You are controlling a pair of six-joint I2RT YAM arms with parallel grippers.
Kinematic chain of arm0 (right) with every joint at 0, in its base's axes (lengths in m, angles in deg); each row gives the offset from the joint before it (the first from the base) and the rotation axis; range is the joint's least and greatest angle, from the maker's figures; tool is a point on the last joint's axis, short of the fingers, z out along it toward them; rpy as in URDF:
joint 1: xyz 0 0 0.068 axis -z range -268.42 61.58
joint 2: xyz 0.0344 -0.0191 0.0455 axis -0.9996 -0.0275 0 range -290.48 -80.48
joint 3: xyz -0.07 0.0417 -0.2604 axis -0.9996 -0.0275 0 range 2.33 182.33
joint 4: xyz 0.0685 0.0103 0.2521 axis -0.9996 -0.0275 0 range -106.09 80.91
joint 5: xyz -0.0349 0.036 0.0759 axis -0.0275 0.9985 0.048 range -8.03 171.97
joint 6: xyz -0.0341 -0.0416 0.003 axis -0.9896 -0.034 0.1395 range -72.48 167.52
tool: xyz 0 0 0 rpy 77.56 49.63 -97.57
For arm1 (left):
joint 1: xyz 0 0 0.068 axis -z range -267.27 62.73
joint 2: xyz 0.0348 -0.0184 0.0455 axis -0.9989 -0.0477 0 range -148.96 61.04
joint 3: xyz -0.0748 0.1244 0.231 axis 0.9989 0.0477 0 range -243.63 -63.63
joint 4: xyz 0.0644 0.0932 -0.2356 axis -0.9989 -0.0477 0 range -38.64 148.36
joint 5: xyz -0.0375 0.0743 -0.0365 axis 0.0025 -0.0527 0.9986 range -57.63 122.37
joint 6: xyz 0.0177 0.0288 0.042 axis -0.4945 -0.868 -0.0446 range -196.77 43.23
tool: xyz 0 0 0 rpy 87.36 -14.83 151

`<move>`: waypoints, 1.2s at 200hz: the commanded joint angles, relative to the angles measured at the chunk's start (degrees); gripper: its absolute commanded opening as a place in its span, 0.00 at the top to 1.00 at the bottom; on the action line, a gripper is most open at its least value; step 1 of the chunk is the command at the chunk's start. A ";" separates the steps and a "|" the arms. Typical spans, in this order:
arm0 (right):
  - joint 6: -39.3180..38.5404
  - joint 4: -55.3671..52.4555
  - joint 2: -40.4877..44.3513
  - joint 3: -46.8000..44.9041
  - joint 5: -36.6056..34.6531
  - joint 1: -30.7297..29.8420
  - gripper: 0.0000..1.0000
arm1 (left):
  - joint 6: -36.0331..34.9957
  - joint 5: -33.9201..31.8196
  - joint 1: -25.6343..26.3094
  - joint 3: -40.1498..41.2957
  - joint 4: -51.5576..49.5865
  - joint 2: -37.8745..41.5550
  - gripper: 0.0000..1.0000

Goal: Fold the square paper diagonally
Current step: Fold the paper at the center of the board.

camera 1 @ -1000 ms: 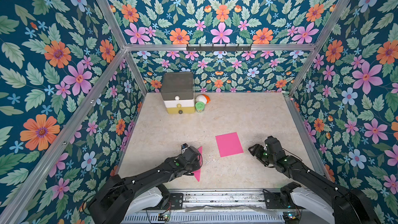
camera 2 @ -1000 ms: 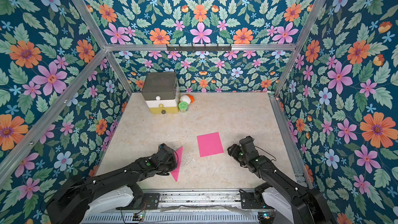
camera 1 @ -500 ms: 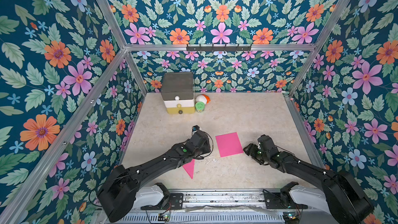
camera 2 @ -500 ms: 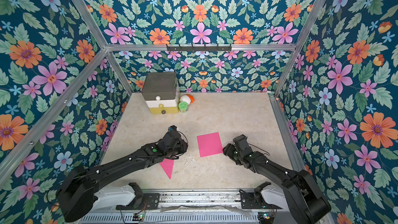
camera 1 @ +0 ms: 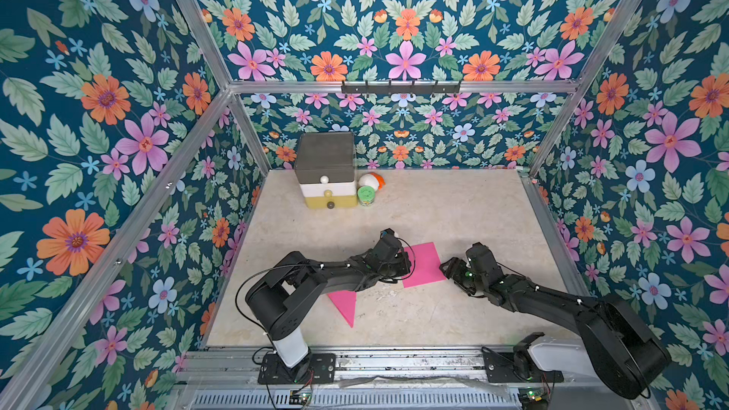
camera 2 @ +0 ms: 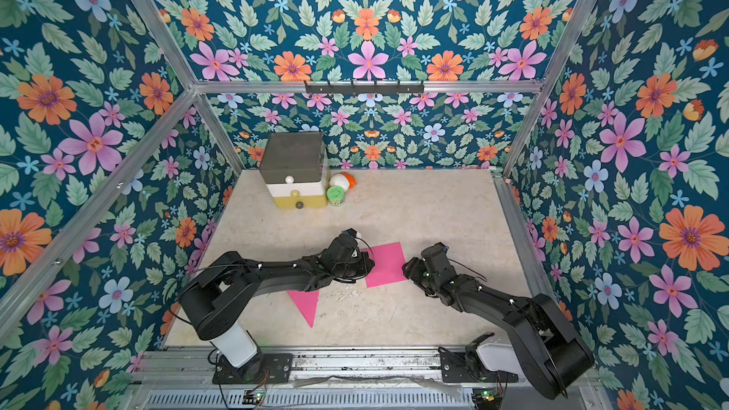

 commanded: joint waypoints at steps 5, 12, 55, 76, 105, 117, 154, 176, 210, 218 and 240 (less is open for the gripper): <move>0.86 -3.04 -2.56 -0.02 0.70 -0.38 0.31 | 1.27 1.37 -0.04 1.63 3.00 -2.17 1.00; 0.86 -2.79 -3.06 0.06 0.82 -0.37 0.31 | 1.33 1.42 -0.04 2.09 3.03 -2.67 1.00; 1.20 0.66 -4.88 -0.46 2.67 -0.45 0.33 | 1.70 1.17 -0.04 4.14 2.57 -3.25 1.00; 1.14 3.98 -5.54 -0.75 4.52 -0.44 0.33 | 1.51 1.14 -0.04 4.67 2.28 -2.74 1.00; 1.13 11.91 -7.15 -1.25 9.39 -0.41 0.35 | 1.15 0.86 -0.05 4.91 1.69 -2.51 1.00; 1.04 13.91 -7.67 -1.08 10.63 -0.45 0.35 | 1.07 1.03 -0.04 5.02 1.68 -2.61 1.00; 2.01 23.39 -6.82 -2.64 16.55 -0.44 0.36 | 0.92 0.78 -0.04 5.28 1.66 -2.53 1.00; 4.01 30.31 -5.90 -3.54 20.97 -0.45 0.36 | 0.95 0.86 -0.13 5.14 1.61 -2.93 1.00; 7.11 38.57 -5.39 -4.30 24.73 -0.30 0.36 | 1.01 0.93 -0.22 4.99 1.52 -3.24 1.00; 6.58 36.06 -5.31 -3.71 23.58 -0.35 0.36 | 1.00 1.03 -0.22 4.94 1.52 -3.24 1.00; 3.81 28.77 -4.94 -3.21 20.43 0.21 0.36 | 0.96 0.95 -0.22 4.98 1.34 -2.97 1.00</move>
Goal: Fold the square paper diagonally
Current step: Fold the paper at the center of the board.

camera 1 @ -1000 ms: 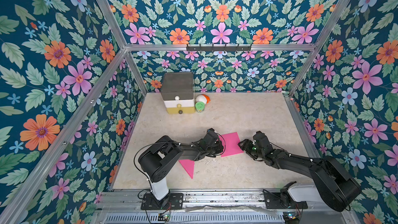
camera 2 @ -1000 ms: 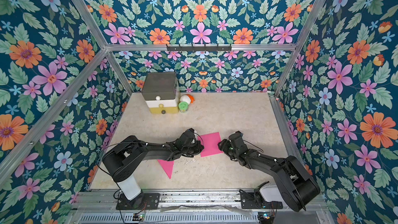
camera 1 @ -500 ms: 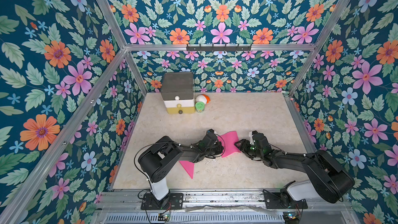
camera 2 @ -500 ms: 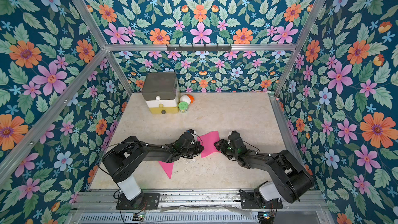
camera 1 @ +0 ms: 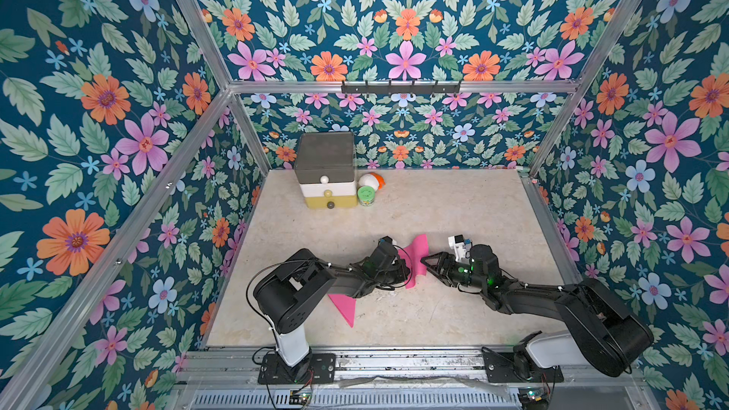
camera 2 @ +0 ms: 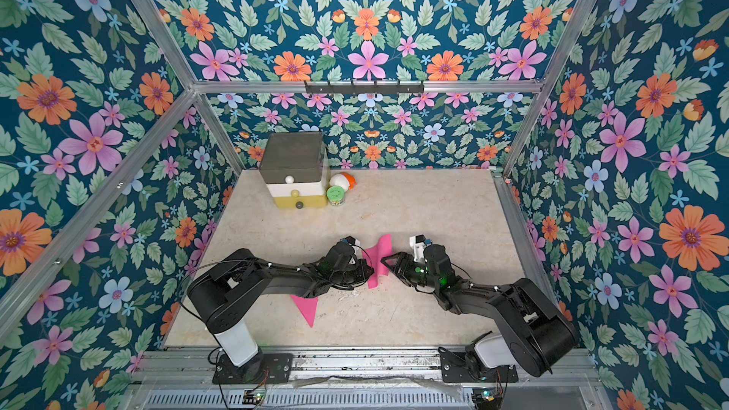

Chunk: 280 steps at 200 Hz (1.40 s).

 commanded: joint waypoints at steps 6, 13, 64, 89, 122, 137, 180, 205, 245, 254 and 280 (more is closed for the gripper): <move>-1.90 -3.92 0.64 -0.32 -2.29 0.82 0.36 | -0.52 -1.10 0.00 0.33 -6.98 -0.28 1.00; -2.29 -4.58 0.54 -0.70 -2.47 1.35 0.36 | -0.67 -1.10 0.00 0.33 -7.01 -0.20 1.00; -5.73 -5.26 -2.90 -0.09 -0.34 4.38 0.31 | -1.02 -0.93 0.00 0.58 -7.26 0.15 1.00; -8.33 -6.58 -6.61 3.21 2.57 5.40 0.30 | -1.11 -0.84 0.01 0.44 -7.44 0.42 1.00; -8.14 -2.04 -13.04 7.09 7.77 5.43 0.29 | -1.28 -0.66 0.00 0.30 -7.68 0.49 1.00; -6.92 1.71 -13.99 7.26 10.01 5.47 0.30 | -1.29 -0.66 0.00 0.33 -7.76 0.68 1.00; -8.48 4.89 -10.56 5.45 14.75 5.42 0.28 | -1.42 -0.45 0.00 0.10 -7.95 0.77 1.00; -5.00 14.32 -9.45 2.45 19.01 5.43 0.26 | -1.46 -0.40 0.00 -0.05 -8.05 0.93 1.00; -5.69 14.05 -10.93 3.40 19.29 5.62 0.26 | -1.28 -0.45 -0.09 0.33 -8.06 1.33 1.00; -6.20 13.47 -11.63 4.04 19.24 5.90 0.26 | -1.29 -0.42 -0.17 0.42 -8.10 1.39 1.00; -7.07 12.38 -13.59 5.85 19.02 6.81 0.26 | -1.55 -0.32 -0.35 0.41 -8.57 1.87 1.00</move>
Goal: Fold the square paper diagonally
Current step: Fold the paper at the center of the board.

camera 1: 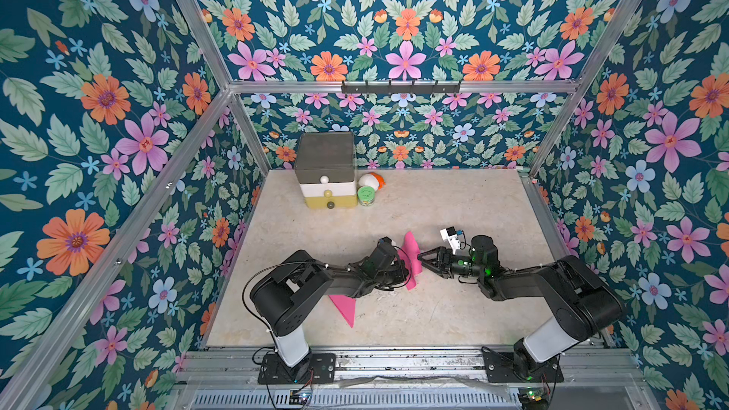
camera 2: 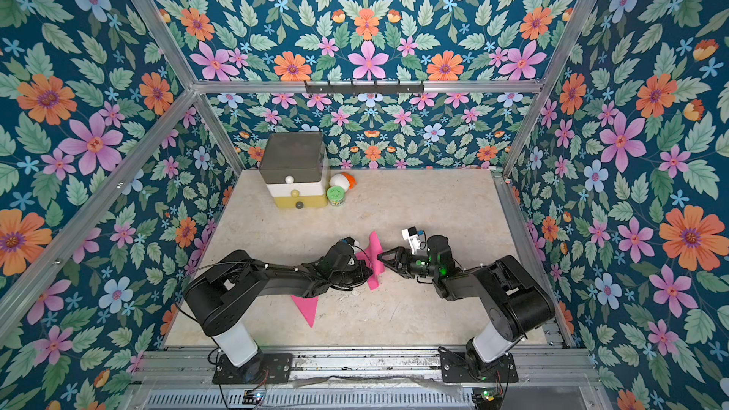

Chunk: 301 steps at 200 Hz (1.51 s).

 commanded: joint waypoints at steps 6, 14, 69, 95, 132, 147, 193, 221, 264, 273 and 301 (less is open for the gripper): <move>-2.48 -1.31 -1.75 2.53 0.55 0.59 0.27 | -1.16 -0.19 -0.23 0.29 -5.32 0.32 1.00; -5.49 -6.84 -1.79 4.64 -0.43 0.60 0.27 | -1.26 -0.05 -0.24 0.26 -5.38 0.58 1.00; -18.58 -27.84 -8.39 16.47 -2.21 1.90 0.27 | -1.70 0.22 -0.37 0.19 -6.17 1.13 1.00; -19.90 -31.24 -9.28 17.65 -2.33 1.81 0.30 | -1.97 -0.14 -0.50 0.55 -6.86 2.13 1.00; -21.21 -34.75 -2.84 12.02 -6.59 1.76 0.34 | -3.01 -0.32 -0.68 0.22 -7.63 2.73 1.00; -21.26 -35.29 0.93 9.71 -7.84 1.74 0.37 | -3.24 -0.07 -0.68 -0.47 -8.00 2.15 1.00; -16.94 -30.47 2.95 5.44 -7.29 1.60 0.71 | -3.26 -0.05 -0.68 -0.35 -7.58 2.51 1.00; -15.28 -28.87 3.28 4.54 -7.79 0.68 0.87 | -3.62 -0.42 -0.68 0.13 -7.19 3.87 1.00; -12.10 -26.96 7.60 2.70 -8.34 0.15 1.00 | -4.00 -0.04 -2.44 1.24 -6.33 8.51 0.79; -11.53 -27.00 9.36 2.45 -8.54 -0.06 1.00 | -3.66 0.90 -3.66 2.41 -4.84 10.30 0.72; -10.62 -30.18 16.85 1.92 -10.56 -0.71 1.00 | -2.42 3.40 -7.15 7.28 1.51 18.64 0.56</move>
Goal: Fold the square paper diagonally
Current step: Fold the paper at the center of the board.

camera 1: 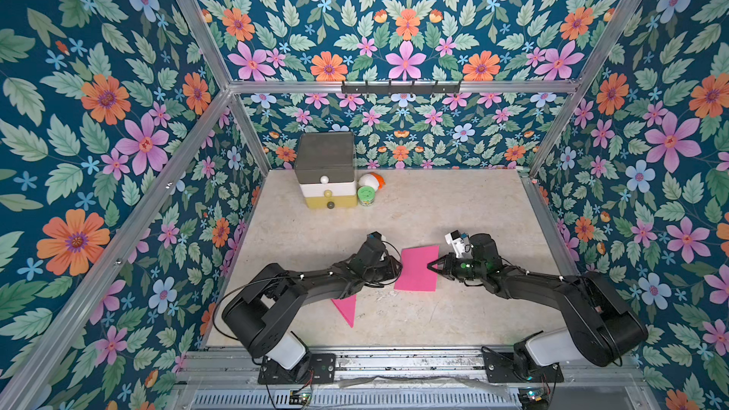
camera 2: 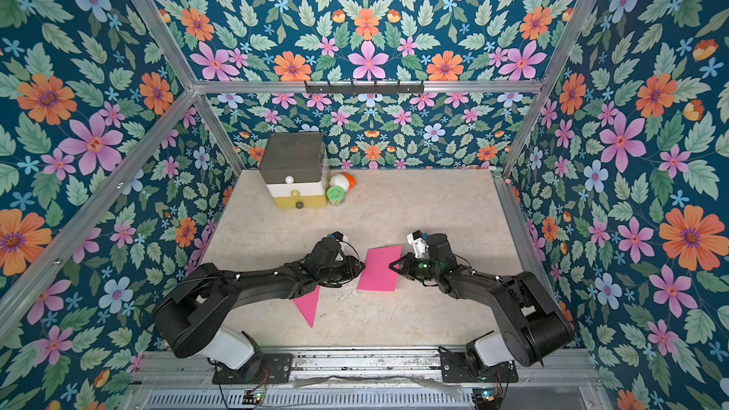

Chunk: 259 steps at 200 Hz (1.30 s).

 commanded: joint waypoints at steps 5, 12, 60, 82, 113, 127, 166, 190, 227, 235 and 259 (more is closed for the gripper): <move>1.70 -1.46 6.11 -0.31 -2.07 -0.41 1.00 | 0.81 2.73 -2.54 3.58 7.55 7.01 0.53; 1.89 -2.21 7.93 -0.50 -2.36 -0.52 1.00 | 1.49 3.53 -3.53 5.08 9.82 9.56 0.51; 5.56 -3.36 22.67 -1.57 -1.45 -1.63 1.00 | 8.72 16.42 -10.24 12.84 34.23 18.12 0.31; 7.31 -3.38 28.25 -1.52 -1.45 -2.62 1.00 | 10.59 23.57 -10.22 11.24 41.18 15.35 0.32; 10.72 1.21 32.43 -3.00 -0.15 -3.07 1.00 | 11.94 26.42 -9.63 11.61 47.80 13.47 0.31; 11.52 2.80 33.00 -3.17 0.58 -3.48 1.00 | 11.48 26.72 -8.97 11.58 48.38 12.98 0.29; 15.82 11.70 32.93 -4.79 2.59 -5.11 1.00 | 6.44 24.94 -8.38 10.41 44.47 12.73 0.29; 18.50 17.03 32.80 -6.17 3.54 -6.01 1.00 | 6.62 25.13 -8.47 10.18 46.04 10.10 0.26; 19.94 20.10 31.85 -7.72 3.84 -6.06 1.00 | 14.77 29.42 -8.30 10.55 63.97 4.84 0.02; 19.88 19.76 31.60 -7.69 3.68 -6.01 1.00 | 15.55 30.34 -8.29 10.32 65.86 4.33 0.03; 19.53 18.98 31.14 -7.81 3.41 -5.99 1.00 | 17.75 32.69 -7.97 9.40 69.91 3.30 0.12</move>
